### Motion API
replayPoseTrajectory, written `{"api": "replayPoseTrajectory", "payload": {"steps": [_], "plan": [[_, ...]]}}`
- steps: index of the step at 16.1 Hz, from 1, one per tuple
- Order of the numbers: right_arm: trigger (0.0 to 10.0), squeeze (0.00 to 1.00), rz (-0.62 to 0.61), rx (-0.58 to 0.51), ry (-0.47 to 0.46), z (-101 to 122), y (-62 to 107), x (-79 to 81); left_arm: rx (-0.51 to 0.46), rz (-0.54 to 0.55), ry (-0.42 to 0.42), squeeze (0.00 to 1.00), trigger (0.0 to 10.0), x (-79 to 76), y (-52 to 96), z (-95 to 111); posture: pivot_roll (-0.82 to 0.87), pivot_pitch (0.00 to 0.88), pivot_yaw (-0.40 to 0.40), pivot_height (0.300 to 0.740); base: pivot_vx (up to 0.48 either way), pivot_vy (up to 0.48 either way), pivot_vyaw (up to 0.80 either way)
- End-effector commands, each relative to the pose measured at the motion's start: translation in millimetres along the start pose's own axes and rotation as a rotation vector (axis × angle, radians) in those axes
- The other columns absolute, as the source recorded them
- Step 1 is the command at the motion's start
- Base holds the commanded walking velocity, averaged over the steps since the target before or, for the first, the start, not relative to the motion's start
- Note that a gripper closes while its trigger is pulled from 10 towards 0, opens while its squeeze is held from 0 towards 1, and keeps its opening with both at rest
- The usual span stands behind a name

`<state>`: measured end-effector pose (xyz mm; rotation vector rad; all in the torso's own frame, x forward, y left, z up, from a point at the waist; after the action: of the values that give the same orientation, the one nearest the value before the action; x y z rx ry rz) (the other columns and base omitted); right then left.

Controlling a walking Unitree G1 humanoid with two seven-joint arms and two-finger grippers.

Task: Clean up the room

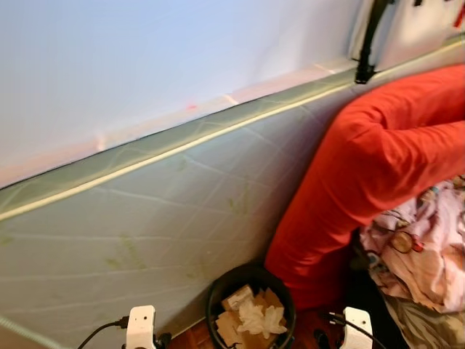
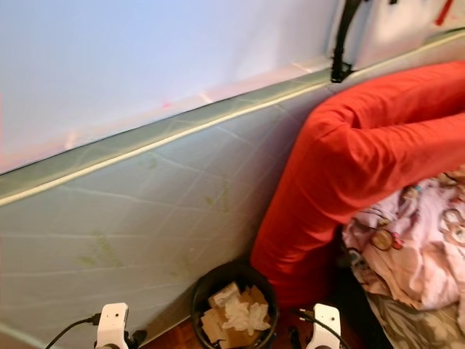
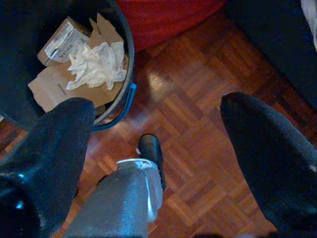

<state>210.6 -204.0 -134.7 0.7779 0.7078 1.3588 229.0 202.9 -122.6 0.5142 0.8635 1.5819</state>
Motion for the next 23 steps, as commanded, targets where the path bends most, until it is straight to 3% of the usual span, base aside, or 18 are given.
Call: {"api": "replayPoseTrajectory", "payload": {"steps": [1,3,4,6,8,16,23], "plan": [[10.0,0.00,0.001,0.001,-0.001,1,-0.5,1.2,0.016,0.006,-0.022,0.00,10.0,1.7,0.7,-4,-0.03,0.000,-0.001,0.740,0.000,-0.424,-0.73],[10.0,0.00,0.001,0.001,-0.001,1,-0.5,1.2,0.016,0.006,-0.022,0.00,10.0,1.7,0.7,-4,-0.03,0.000,-0.001,0.740,0.000,-0.424,-0.73],[10.0,0.00,-0.014,0.011,0.001,-6,2.9,-14.5,0.009,0.005,-0.009,0.00,10.0,-0.8,-0.2,-2,-0.03,0.000,-0.004,0.740,0.000,0.000,-0.73],[10.0,0.00,-0.022,0.019,0.003,-11,5.4,-23.3,0.003,0.004,0.003,0.00,10.0,-2.0,-0.4,-1,-0.03,0.000,-0.004,0.740,0.000,0.000,-0.73],[10.0,0.00,-0.022,0.021,0.005,-12,5.5,-23.0,0.003,0.004,0.003,0.00,10.0,-2.1,-0.4,-1,-0.03,0.000,-0.004,0.740,0.000,0.000,-0.73],[10.0,0.00,0.012,0.014,0.009,-8,0.3,10.3,0.008,0.010,-0.011,0.00,10.0,-0.7,0.0,-3,-0.03,0.000,-0.005,0.740,0.000,0.000,-0.65],[10.0,0.00,0.016,0.011,0.011,-7,0.1,13.3,-0.011,0.001,-0.024,0.00,10.0,-6.0,-1.6,3,-0.03,0.000,-0.006,0.740,0.000,-0.234,0.00]]}}
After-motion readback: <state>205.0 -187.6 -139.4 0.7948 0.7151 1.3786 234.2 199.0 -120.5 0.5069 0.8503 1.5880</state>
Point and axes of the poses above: a point about 5 cm out from each wrist's last joint towards the gripper, its own y axis pointing back from the gripper into the wrist, its own z axis along the axis of the wrist's last joint, x = y × z, the point moved 6 cm from there along -y, pointing out of the wrist towards the gripper, and after that the axes turned 9 degrees about y, right-handed, at the moved point
